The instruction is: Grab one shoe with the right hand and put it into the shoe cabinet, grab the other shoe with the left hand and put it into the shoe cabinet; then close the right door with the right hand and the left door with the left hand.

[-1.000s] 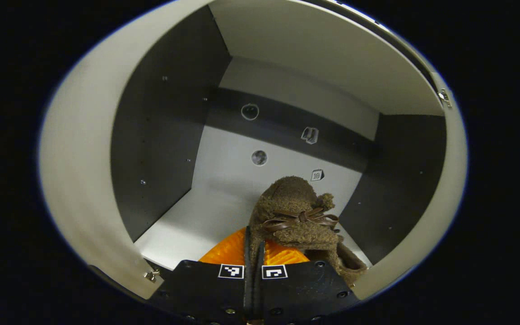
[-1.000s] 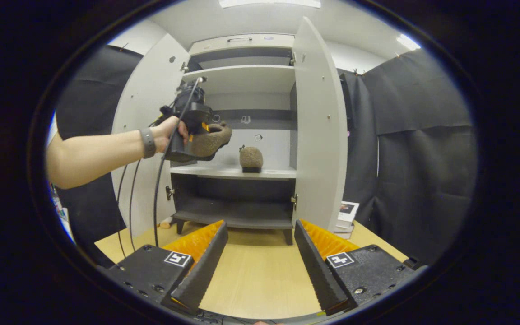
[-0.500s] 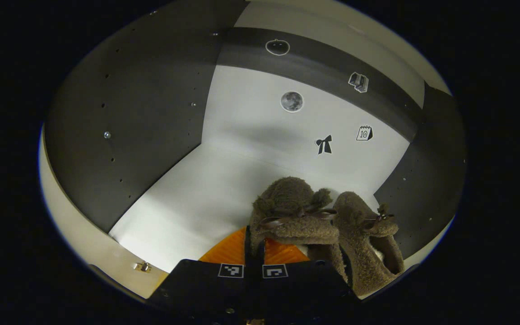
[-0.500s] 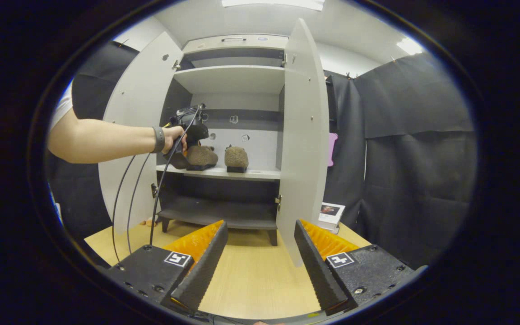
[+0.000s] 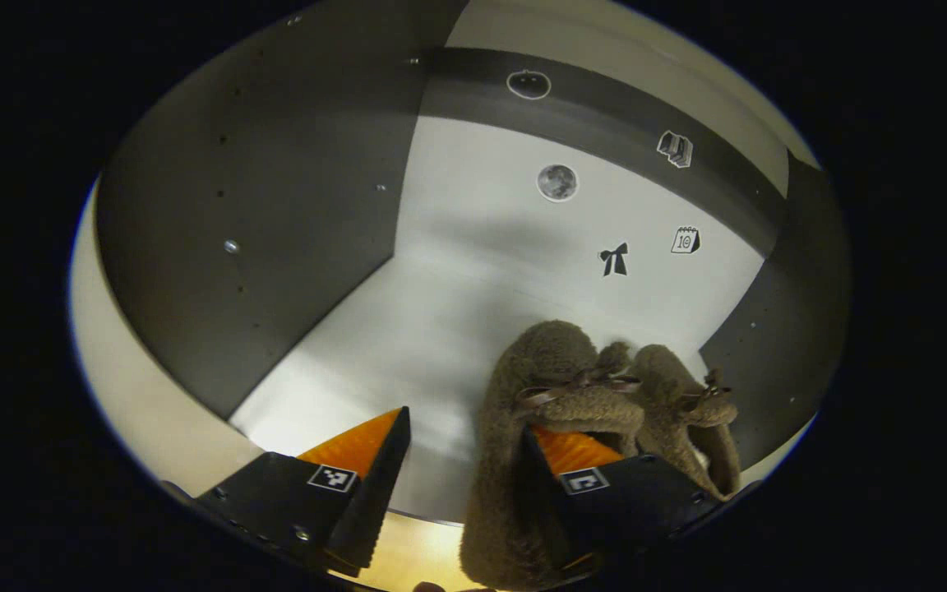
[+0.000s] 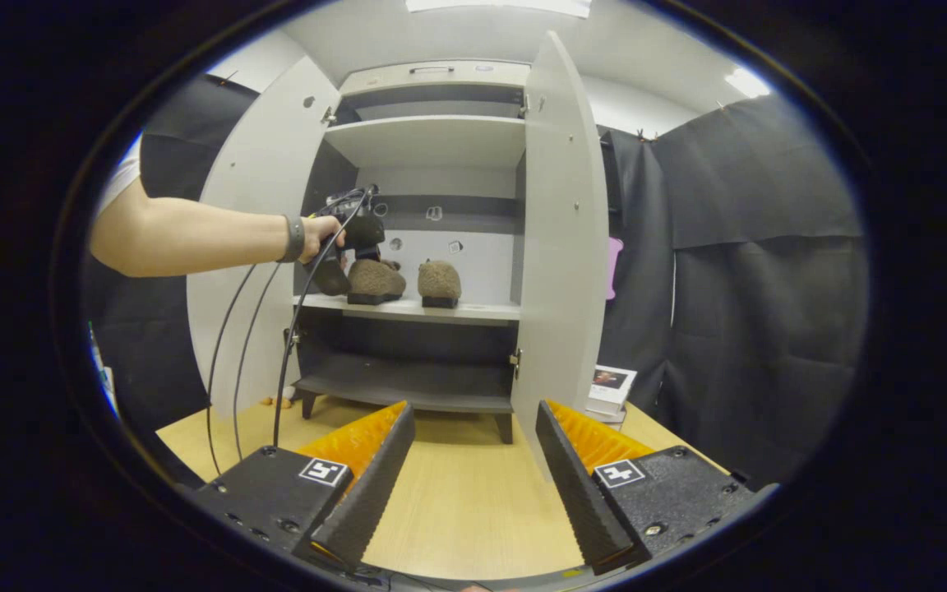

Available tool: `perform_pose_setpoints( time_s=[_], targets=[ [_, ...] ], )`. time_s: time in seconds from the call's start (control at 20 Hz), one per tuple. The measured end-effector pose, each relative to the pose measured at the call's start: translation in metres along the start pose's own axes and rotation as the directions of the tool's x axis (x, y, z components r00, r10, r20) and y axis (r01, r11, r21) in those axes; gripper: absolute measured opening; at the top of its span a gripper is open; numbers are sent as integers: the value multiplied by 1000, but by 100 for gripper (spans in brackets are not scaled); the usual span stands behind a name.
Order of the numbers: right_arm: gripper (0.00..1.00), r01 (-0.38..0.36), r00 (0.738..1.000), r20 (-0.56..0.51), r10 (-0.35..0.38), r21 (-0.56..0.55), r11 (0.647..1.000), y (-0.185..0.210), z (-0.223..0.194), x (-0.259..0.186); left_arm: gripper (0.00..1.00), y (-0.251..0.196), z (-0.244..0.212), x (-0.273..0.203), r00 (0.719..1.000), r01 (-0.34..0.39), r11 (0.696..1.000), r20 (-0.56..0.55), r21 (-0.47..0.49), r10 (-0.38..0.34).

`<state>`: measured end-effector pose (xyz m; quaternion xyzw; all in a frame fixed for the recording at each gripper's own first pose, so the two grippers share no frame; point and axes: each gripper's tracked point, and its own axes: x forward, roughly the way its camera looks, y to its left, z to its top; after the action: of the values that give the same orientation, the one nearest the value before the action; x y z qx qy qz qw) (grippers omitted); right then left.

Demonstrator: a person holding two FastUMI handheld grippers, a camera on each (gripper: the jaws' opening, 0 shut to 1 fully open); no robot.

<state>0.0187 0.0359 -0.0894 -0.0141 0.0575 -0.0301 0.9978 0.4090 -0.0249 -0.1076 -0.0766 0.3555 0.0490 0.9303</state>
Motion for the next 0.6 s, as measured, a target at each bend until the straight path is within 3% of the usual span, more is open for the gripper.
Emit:
perform_pose_setpoints(
  time_s=[0.1,0.2,0.35,0.4,0.45,0.55,0.6],
  targets=[
    [94,1,1000,-10,-1,9,1000,-1,-3,0,79,-9,12,-20,995,38,999,93,26,-40],
    [94,1,1000,-17,-1,11,1000,-3,-5,-1,80,-15,29,-54,970,65,993,227,95,-85],
    [94,-3,1000,-30,3,17,1000,-5,-8,-2,78,-30,51,-118,879,129,976,435,173,-193],
    [94,-2,999,-31,3,19,1000,-7,-9,-1,93,-36,51,-141,844,157,968,483,196,-235],
    [94,-1,1000,-30,2,20,1000,-8,-8,0,94,-36,48,-163,812,178,960,520,215,-267],
    [94,1,1000,-22,0,27,1000,-12,-2,0,82,-31,38,-199,749,187,954,595,236,-293],
    [94,0,1000,-13,0,36,999,-15,2,2,95,-28,34,-213,723,192,952,622,238,-301]
  ],
)
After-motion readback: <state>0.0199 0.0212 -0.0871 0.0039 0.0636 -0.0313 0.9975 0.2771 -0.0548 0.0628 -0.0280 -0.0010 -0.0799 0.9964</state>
